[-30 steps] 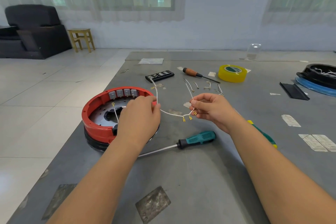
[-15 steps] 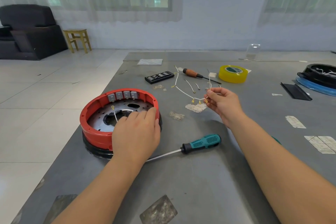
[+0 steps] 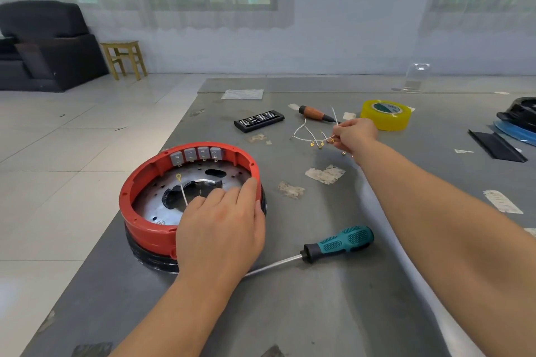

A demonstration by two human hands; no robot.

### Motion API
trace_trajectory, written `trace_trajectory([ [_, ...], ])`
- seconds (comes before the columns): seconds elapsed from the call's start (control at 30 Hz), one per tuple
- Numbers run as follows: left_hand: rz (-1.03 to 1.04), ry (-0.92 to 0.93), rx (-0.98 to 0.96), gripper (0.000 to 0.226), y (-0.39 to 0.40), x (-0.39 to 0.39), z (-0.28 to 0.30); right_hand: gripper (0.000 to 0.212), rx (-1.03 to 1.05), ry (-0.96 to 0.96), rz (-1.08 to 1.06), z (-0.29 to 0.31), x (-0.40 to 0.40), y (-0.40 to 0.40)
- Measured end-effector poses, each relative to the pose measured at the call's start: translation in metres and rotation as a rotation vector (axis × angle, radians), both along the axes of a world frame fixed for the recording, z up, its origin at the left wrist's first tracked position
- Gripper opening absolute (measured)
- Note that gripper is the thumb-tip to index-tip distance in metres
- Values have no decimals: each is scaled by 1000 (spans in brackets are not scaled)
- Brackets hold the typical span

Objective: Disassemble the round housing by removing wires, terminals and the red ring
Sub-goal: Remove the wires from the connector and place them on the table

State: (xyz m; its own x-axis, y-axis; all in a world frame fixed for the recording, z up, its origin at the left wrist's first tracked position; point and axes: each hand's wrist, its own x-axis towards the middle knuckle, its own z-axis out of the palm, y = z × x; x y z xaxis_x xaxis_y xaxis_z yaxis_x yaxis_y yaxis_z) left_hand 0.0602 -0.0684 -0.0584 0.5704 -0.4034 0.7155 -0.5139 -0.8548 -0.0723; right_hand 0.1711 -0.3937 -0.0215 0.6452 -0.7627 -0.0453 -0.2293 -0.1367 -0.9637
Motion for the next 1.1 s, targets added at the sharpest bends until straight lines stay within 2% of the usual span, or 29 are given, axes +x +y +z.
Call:
trace_trajectory([
  [0.13, -6, 9, -3, 35, 1, -1, -2, 7, -451, 281, 25, -10, 6, -11],
  [0.3, -10, 15, -13, 35, 1, 0, -1, 25, -661, 420, 3, -22, 2, -13],
  [0.4, -13, 6, -17, 37, 0, 0, 0, 30, -801, 424, 28, -22, 0, -12],
  [0.6, -10, -3, -23, 35, 0, 1, 0, 31, -1164, 314, 266, -29, -11, 10],
  [0.7, -12, -4, -32, 34, 0, 0, -1, 35, -1255, 307, 448, -38, -17, 18],
  [0.77, -16, -5, -34, 34, 0, 0, 0, 37, -1278, 318, 482, -40, -20, 20],
  [0.97, -20, -8, -34, 35, 0, 0, 0, 42, -1339, 374, 253, -40, -31, 9],
  [1.1, -16, -15, -38, 35, 0, 1, 0, 37, -1306, 325, 242, -42, -31, 10],
])
